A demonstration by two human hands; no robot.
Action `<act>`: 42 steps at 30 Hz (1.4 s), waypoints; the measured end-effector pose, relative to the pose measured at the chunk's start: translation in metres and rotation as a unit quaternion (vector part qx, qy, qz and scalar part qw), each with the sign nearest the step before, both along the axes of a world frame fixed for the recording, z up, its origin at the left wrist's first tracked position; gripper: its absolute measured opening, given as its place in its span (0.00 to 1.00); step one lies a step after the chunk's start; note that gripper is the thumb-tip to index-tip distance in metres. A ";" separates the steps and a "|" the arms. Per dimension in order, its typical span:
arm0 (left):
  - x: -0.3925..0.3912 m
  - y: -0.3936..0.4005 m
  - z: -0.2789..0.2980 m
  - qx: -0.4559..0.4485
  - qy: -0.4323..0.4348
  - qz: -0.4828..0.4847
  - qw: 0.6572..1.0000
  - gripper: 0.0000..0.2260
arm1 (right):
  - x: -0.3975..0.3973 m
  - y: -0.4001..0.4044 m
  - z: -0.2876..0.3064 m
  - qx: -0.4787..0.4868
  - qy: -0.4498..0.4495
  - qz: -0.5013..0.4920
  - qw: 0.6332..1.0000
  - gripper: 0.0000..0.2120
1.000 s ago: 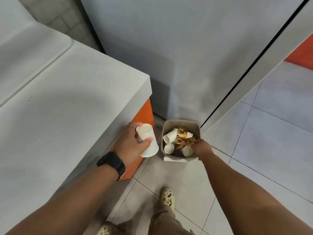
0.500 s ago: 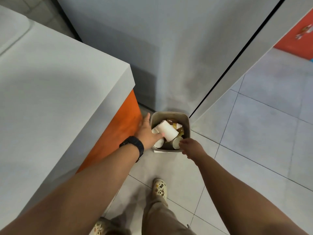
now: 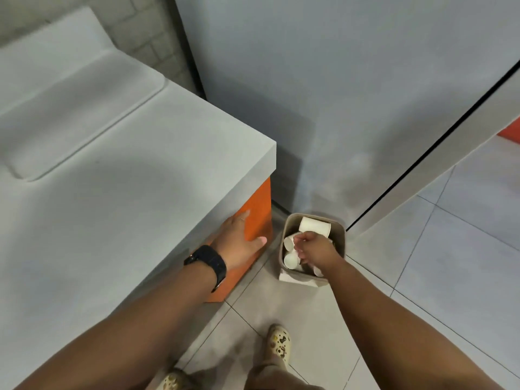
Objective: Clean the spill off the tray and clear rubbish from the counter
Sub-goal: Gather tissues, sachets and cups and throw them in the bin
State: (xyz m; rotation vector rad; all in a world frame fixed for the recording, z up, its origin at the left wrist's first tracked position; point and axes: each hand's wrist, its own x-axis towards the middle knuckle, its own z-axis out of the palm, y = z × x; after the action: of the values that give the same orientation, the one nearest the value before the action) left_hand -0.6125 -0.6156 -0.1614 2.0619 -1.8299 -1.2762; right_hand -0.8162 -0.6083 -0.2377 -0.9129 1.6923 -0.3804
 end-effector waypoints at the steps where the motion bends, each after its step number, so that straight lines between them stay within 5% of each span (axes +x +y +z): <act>1: 0.003 0.002 0.008 -0.014 0.007 0.002 1.000 0.36 | 0.006 -0.005 0.010 -0.024 -0.009 0.004 1.000 0.05; 13: 0.082 0.052 0.111 -0.148 0.105 0.124 0.976 0.20 | 0.116 -0.033 0.154 -0.266 -0.106 0.070 0.956 0.07; 24: 0.240 0.140 0.125 -0.204 0.085 0.298 0.929 0.16 | 0.280 0.006 0.183 -0.241 -0.152 0.265 0.921 0.02; 42: 0.537 0.322 0.127 -0.241 0.030 0.466 0.851 0.17 | 0.596 0.141 0.180 -0.234 -0.178 0.381 0.876 0.02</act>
State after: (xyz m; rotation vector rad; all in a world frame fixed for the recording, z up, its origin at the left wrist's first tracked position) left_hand -0.0750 -0.2934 -0.0346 2.0846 -0.7395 -0.5199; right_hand -0.2204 -0.4675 -0.0577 -1.6641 0.8021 -0.3871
